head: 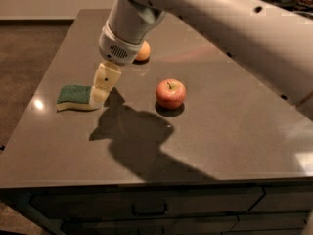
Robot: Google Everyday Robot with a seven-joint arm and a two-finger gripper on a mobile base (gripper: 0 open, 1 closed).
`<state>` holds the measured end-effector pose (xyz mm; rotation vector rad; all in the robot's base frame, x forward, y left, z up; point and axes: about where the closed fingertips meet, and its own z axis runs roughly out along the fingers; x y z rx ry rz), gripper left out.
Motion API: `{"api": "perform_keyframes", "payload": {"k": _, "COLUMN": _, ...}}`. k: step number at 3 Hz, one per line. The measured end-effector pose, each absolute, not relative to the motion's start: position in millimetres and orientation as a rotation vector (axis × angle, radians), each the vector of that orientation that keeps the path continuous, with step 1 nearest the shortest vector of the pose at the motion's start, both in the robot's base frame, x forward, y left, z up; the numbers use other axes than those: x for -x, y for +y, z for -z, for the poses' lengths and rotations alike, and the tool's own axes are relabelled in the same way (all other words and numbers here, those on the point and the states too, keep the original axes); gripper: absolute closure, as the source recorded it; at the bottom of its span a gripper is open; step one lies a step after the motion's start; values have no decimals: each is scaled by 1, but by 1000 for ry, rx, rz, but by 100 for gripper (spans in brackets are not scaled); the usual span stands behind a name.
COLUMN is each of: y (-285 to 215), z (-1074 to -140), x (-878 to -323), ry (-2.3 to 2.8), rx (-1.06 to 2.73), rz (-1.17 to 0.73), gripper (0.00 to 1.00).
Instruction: Pick sponge
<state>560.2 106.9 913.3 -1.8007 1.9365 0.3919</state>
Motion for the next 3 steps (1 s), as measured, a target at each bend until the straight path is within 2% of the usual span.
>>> {"api": "perform_keyframes", "payload": {"k": 1, "y": 141, "z": -886, "x": -572, "ry": 1946, "rx": 1858, "rz": -388, "gripper": 0}}
{"api": "perform_keyframes", "payload": {"k": 3, "y": 177, "z": -856, "x": -577, "ry": 1974, "rx": 1942, "rz": -392, "gripper": 2}}
